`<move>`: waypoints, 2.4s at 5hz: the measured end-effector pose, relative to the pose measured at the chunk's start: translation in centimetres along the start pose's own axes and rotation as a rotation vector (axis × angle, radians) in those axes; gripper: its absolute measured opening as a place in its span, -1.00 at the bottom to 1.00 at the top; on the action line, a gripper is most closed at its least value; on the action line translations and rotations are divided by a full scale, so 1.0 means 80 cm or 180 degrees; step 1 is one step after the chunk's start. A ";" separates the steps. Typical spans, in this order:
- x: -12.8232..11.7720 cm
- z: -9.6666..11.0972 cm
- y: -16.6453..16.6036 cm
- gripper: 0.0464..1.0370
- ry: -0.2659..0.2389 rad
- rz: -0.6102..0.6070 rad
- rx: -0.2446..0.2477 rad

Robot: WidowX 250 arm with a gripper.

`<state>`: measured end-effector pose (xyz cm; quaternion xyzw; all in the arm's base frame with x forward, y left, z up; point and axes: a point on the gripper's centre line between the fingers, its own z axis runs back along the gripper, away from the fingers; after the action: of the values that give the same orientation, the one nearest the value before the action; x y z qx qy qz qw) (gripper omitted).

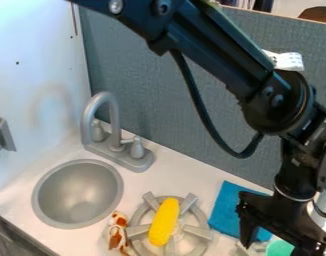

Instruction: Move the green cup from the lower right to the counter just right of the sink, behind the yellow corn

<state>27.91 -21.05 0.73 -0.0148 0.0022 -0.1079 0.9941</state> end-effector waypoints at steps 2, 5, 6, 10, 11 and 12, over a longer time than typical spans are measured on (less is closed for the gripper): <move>0.003 -0.017 0.001 0.93 0.0003 -0.0055 0.0004; 0.037 -0.045 -0.002 0.93 0.0039 -0.0028 0.0203; 0.041 -0.049 0.001 0.93 0.0105 0.0047 0.0299; 0.049 -0.059 0.034 0.93 0.0300 0.0188 0.0377; 0.065 -0.078 0.025 0.93 0.0305 0.0221 0.0338; 0.066 -0.081 0.019 0.82 0.0293 0.0192 0.0292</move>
<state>33.31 -20.89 -5.83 0.0358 0.0434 -0.0785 0.9953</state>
